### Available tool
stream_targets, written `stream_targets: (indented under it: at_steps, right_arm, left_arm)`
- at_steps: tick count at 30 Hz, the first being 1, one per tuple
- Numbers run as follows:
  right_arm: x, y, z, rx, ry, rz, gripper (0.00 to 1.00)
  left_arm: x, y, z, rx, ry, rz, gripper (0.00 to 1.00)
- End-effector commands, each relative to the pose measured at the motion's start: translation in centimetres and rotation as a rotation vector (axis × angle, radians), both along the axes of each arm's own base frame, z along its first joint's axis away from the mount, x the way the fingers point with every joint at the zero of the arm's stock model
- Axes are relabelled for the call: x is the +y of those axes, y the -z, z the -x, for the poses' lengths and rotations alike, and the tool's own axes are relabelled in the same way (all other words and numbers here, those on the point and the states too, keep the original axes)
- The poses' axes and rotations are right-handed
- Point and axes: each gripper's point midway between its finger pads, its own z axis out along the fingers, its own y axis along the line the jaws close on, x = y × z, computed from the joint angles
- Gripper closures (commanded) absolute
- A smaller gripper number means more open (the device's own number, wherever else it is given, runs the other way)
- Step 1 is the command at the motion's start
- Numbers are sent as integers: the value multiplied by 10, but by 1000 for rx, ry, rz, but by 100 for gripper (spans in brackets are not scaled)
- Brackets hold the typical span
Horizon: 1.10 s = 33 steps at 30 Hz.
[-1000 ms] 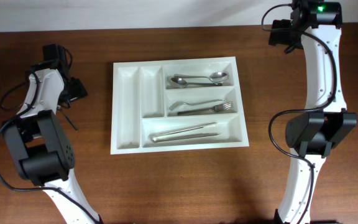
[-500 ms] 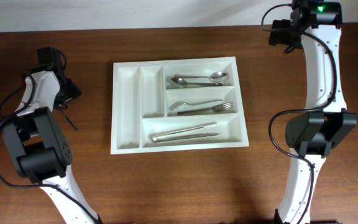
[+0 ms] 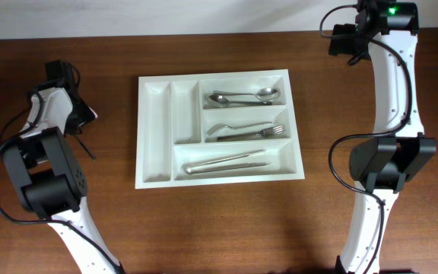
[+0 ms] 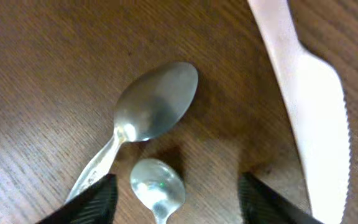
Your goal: Pack container
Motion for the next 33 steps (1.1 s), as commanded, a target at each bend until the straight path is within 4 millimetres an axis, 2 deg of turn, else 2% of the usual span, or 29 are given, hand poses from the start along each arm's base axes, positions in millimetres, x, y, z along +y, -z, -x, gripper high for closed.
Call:
stream_targets:
  at_steps: [1, 10, 22, 30, 33]
  right_arm:
    - [1, -13, -1, -34, 12, -3, 1]
    - [1, -13, 0, -34, 12, -3, 1]
    - [1, -13, -1, -34, 12, -3, 1]
    - [1, -13, 0, -34, 12, -3, 1]
    - [1, -13, 0, -34, 12, -3, 1]
  left_arm:
    - [-3, 41, 18, 93, -8, 32, 42]
    - [-10, 42, 10, 58, 3, 79, 43]
    - [-10, 43, 10, 59, 2, 79, 44]
    - [-11, 46, 11, 60, 0, 88, 60]
    - [-11, 46, 11, 60, 0, 88, 63]
